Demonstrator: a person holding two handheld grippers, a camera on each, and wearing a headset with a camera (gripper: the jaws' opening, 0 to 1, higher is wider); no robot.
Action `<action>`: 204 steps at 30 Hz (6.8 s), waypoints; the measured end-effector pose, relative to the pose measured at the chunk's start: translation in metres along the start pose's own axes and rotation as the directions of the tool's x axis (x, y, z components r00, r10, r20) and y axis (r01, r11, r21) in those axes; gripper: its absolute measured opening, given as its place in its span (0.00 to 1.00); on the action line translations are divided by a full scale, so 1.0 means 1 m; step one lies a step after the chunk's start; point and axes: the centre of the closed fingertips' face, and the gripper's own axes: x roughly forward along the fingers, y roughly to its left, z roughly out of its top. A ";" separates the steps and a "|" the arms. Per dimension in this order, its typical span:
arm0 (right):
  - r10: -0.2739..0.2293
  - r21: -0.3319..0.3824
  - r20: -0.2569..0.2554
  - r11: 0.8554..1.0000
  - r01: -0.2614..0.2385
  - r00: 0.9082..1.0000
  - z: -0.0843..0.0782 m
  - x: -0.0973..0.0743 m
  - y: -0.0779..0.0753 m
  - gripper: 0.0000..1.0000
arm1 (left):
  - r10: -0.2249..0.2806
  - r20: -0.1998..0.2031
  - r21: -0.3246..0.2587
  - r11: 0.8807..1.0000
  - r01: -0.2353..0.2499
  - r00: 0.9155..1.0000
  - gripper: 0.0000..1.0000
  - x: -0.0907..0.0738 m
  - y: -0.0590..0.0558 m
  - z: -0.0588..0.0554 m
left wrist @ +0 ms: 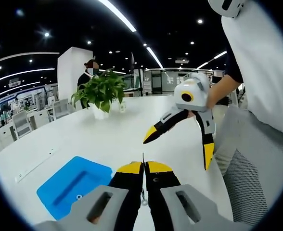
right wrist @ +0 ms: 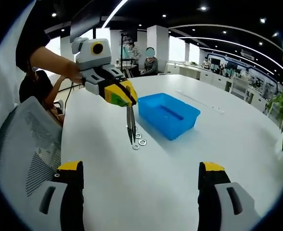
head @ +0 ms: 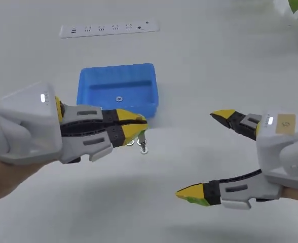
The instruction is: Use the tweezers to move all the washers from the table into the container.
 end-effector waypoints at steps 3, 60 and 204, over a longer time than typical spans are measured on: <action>0.012 0.010 -0.003 1.000 -0.012 1.000 -0.002 0.003 0.005 1.00 | -0.010 -0.006 -0.002 1.000 0.010 1.000 0.05 0.004 -0.001 -0.003; 0.401 -0.283 -0.077 0.869 -0.405 0.913 0.026 0.086 0.032 0.11 | -0.110 -0.095 0.006 0.994 0.111 0.989 0.05 0.004 -0.014 -0.016; 0.275 -0.339 -0.064 0.898 -0.280 0.959 0.114 0.153 -0.045 0.09 | 0.434 0.026 -0.307 0.861 -0.406 0.900 0.53 -0.120 0.096 -0.012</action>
